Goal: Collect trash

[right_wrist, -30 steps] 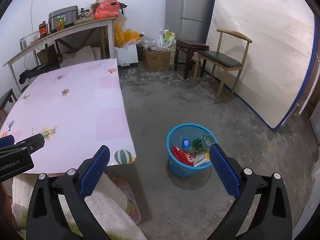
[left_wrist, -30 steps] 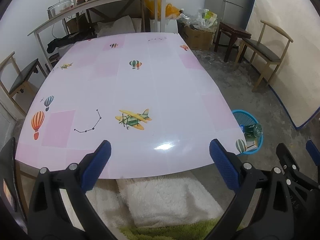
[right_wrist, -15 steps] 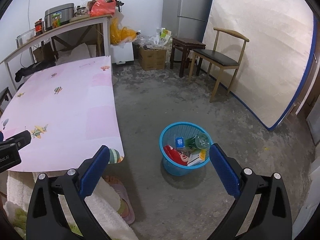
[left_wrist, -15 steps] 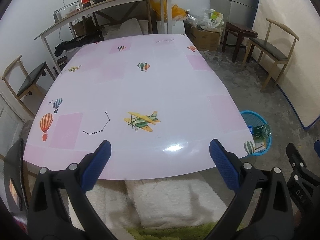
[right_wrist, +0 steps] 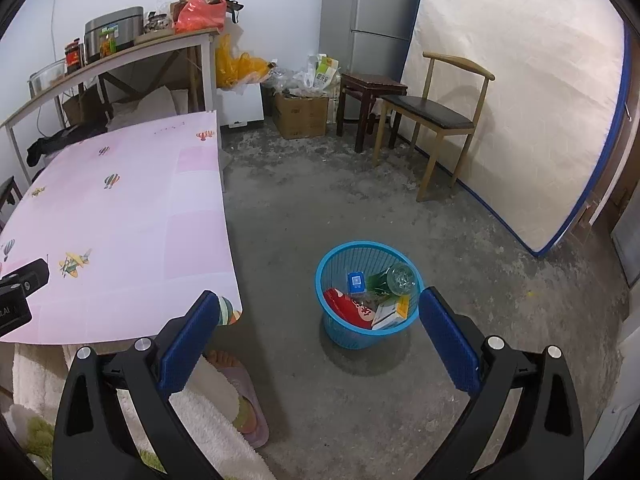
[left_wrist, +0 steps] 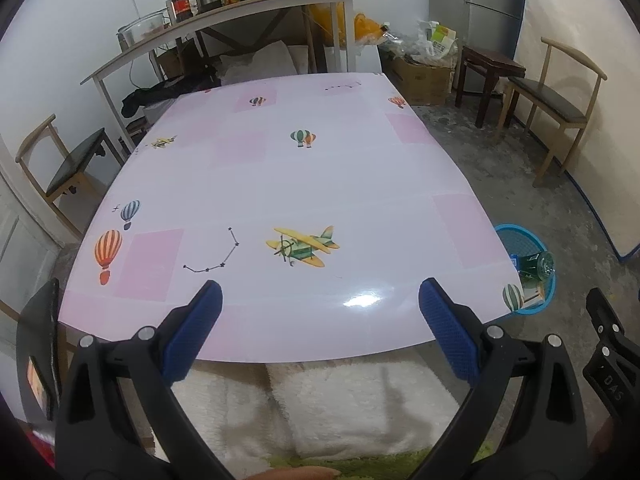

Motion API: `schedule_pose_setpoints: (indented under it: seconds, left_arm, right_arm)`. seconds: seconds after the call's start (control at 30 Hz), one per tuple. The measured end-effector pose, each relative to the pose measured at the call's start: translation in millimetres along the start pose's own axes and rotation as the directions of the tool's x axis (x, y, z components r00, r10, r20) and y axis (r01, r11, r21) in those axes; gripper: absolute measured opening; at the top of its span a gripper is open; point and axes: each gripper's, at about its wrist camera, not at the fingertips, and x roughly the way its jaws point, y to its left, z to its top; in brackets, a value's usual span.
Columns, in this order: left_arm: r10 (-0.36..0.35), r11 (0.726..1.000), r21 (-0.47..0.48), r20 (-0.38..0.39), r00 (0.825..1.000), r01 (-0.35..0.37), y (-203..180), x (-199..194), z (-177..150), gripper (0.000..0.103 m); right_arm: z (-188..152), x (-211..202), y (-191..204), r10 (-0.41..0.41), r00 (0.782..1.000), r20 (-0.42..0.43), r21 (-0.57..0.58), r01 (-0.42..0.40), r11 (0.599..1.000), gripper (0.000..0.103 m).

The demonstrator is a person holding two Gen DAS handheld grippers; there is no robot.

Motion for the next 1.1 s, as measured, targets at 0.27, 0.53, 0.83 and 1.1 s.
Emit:
schedule_pose_setpoints:
  seconds: [0.27, 0.53, 0.83, 1.1]
  left_arm:
    - [0.006, 1.0, -0.006, 0.0, 1.0, -0.006, 2.7, -1.3, -0.2, 0.095]
    - [0.006, 1.0, 0.0, -0.005, 1.0, -0.006, 5.1, -1.2, -0.3, 0.095]
    - [0.005, 1.0, 0.004, -0.007, 1.0, -0.005, 5.0, 0.6, -1.7, 0.095]
    - [0.004, 1.0, 0.003, -0.012, 1.0, -0.003, 4.8, 1.7, -0.9, 0.095]
  right_arm:
    - [-0.2, -1.0, 2.4, 0.001, 1.0, -0.004, -0.003, -0.001, 1.0, 0.097]
    - [-0.2, -1.1, 2.4, 0.0, 1.0, -0.003, -0.004, 0.0, 1.0, 0.097]
    - [-0.1, -1.9, 3.4, 0.0, 1.0, -0.002, -0.005, 0.0, 1.0, 0.097]
    - [0.1, -2.0, 3.4, -0.001, 1.0, -0.004, -0.004, 0.001, 1.0, 0.097]
